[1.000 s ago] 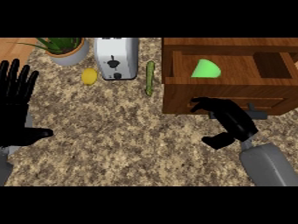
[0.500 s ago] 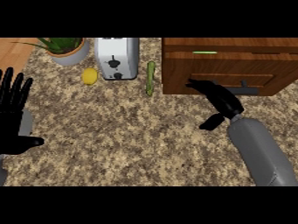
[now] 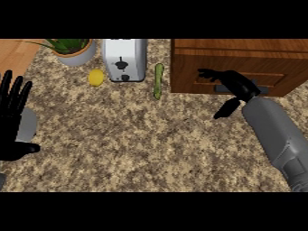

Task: Pick up the cup, place it into the drawer and close the drawer

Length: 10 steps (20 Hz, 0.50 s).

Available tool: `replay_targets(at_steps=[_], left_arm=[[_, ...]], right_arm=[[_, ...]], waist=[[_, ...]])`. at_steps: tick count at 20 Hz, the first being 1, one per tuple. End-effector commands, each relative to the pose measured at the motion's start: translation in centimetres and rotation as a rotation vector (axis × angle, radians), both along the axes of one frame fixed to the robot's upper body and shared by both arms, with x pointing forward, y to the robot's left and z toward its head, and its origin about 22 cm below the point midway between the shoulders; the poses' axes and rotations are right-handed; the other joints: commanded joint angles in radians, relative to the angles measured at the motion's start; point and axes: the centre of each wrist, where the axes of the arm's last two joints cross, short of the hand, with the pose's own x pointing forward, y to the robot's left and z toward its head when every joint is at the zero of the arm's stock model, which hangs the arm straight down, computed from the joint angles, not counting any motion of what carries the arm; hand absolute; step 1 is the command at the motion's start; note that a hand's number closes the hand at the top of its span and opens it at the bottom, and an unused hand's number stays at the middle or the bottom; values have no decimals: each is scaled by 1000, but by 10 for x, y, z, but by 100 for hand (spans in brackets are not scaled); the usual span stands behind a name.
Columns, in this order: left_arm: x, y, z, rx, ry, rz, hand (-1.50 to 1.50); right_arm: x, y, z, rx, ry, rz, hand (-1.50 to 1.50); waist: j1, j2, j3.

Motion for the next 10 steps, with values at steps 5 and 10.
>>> replay_targets(at_steps=[5,10], left_arm=[[12,-2,1,14,-8,-12,-150],[7,-7,-7,9,-10,-46,-150]], right_arm=[[12,-27,12,-27,45,-82,-150],[24,-46,45,5,34,-121,-150]], waist=[[24,33,9],[54,41,10]])
